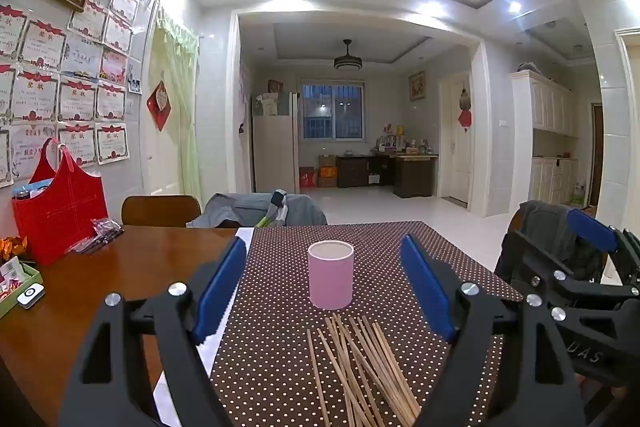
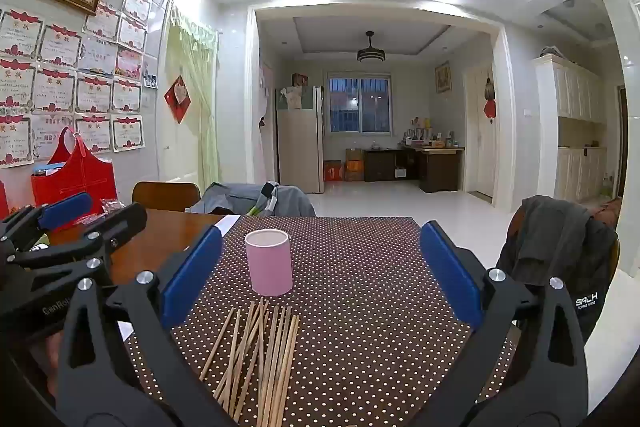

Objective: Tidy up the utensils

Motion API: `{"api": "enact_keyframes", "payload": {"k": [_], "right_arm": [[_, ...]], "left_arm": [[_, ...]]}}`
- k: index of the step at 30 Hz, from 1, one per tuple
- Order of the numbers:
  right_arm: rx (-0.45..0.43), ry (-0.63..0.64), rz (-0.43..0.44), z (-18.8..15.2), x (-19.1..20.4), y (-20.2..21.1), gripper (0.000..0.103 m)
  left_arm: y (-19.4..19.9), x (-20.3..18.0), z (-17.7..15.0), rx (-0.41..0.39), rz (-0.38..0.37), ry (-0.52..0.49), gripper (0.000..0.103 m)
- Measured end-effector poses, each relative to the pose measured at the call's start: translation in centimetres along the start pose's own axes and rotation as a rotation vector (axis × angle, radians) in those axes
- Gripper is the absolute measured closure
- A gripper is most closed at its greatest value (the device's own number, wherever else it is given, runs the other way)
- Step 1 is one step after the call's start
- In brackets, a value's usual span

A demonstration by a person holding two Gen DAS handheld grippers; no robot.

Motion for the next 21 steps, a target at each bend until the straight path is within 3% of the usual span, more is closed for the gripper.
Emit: {"api": "enact_keyframes", "payload": {"k": [21], "right_arm": [[0.007,0.010,-0.019,0.16,0.14,-0.12,0.006]], "left_arm": [[-0.18,0.18,-0.21,0.009,0.004,0.003,0.025]]}}
Point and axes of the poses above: each gripper's, at about its wrist camera, not at the fingertips, and y roughly against the way its jaws point, x to its left, z to its top, the point moved 7 cm from there along -y, roughly the way its jaws point, and after that the axes turned 6 degrees about -z, right-handed, at the moved point
